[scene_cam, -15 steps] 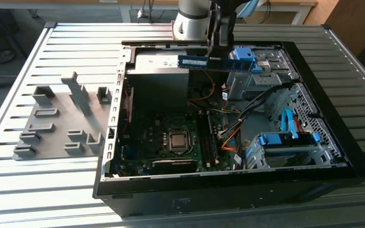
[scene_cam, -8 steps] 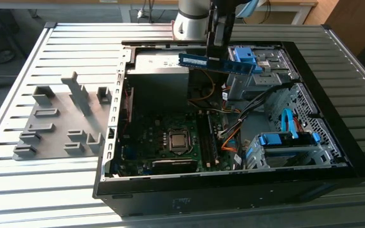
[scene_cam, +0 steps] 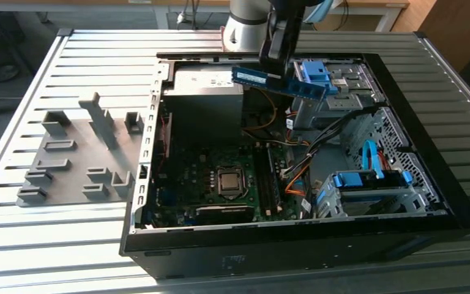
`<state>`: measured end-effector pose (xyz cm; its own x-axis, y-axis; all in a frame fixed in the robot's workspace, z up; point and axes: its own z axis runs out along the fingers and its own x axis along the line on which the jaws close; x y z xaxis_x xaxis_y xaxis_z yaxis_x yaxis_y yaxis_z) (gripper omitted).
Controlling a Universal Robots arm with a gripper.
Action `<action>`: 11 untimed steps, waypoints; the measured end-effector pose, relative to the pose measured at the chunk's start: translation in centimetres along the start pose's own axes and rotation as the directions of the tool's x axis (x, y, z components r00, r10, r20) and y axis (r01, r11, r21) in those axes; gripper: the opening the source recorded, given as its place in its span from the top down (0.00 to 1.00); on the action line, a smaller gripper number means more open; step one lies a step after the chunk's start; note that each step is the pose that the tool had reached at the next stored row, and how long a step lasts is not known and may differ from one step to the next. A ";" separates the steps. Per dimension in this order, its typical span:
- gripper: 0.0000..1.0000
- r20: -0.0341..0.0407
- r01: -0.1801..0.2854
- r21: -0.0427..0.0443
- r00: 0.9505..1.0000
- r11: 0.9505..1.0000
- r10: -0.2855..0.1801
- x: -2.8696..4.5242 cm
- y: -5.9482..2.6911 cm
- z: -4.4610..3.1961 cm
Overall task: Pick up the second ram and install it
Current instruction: 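Insert the second ram into the second slot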
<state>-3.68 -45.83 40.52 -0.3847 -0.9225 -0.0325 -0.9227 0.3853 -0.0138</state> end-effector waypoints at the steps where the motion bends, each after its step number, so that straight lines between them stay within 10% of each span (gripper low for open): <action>1: 0.86 0.000 -0.015 0.000 1.000 1.000 0.015 0.00 0.00 0.01; 11: 0.86 -0.002 -0.141 0.005 0.990 0.990 0.141 -0.04 0.02 0.12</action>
<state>-3.68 -45.78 40.40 -0.5113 -0.8588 -0.0325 -0.8589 0.5120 -0.0139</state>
